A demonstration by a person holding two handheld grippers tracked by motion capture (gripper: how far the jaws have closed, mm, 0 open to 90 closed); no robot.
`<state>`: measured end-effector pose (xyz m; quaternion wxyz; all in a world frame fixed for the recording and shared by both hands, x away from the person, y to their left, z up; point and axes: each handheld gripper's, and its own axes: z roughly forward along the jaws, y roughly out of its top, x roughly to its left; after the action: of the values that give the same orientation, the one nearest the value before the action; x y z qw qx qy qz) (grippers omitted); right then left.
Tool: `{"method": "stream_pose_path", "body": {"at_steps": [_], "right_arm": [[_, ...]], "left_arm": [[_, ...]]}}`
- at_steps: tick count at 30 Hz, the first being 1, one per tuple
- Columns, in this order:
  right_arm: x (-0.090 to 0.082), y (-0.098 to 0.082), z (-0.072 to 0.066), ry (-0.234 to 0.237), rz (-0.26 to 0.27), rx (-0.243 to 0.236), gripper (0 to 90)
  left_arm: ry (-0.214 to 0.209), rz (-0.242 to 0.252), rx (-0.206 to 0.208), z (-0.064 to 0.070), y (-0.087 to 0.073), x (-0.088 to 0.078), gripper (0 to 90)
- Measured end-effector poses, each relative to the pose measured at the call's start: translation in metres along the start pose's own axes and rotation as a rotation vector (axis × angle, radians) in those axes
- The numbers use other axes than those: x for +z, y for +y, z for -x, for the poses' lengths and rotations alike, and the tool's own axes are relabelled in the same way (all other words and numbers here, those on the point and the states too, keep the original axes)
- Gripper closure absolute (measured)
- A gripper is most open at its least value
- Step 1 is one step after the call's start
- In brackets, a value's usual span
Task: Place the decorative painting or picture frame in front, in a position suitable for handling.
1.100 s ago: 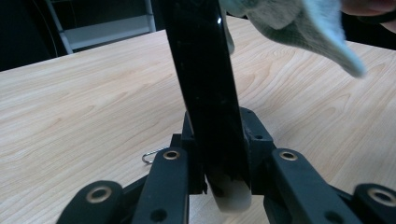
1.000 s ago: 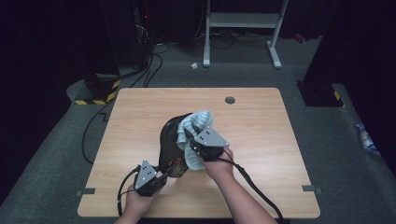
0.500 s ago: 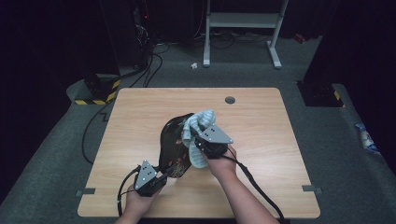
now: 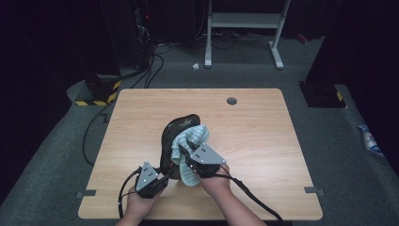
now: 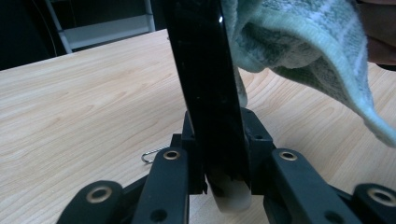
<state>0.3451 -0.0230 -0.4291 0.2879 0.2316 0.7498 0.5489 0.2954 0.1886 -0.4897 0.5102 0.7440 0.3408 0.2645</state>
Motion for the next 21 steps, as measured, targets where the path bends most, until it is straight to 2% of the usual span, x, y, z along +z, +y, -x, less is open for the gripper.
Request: {"method": "stream_pose_path", "body": {"at_steps": [4,14,17,21], "right_arm": [[0.003,0.000,0.011,-0.027,-0.014,-0.004,72.4],[0.015,-0.011,0.059,-0.141,-0.082,0.058,72.4],[0.015,-0.012,0.062,-0.148,-0.091,0.056,72.7],[0.011,-0.010,0.049,-0.121,-0.080,0.029,72.8]], "left_arm": [[0.000,0.000,0.000,0.000,0.000,0.000,75.6],[-0.002,0.000,0.002,0.000,0.000,0.000,75.6],[-0.003,0.000,0.003,0.000,0.000,0.000,75.6],[-0.002,0.001,0.002,0.000,0.000,0.000,75.6]]}}
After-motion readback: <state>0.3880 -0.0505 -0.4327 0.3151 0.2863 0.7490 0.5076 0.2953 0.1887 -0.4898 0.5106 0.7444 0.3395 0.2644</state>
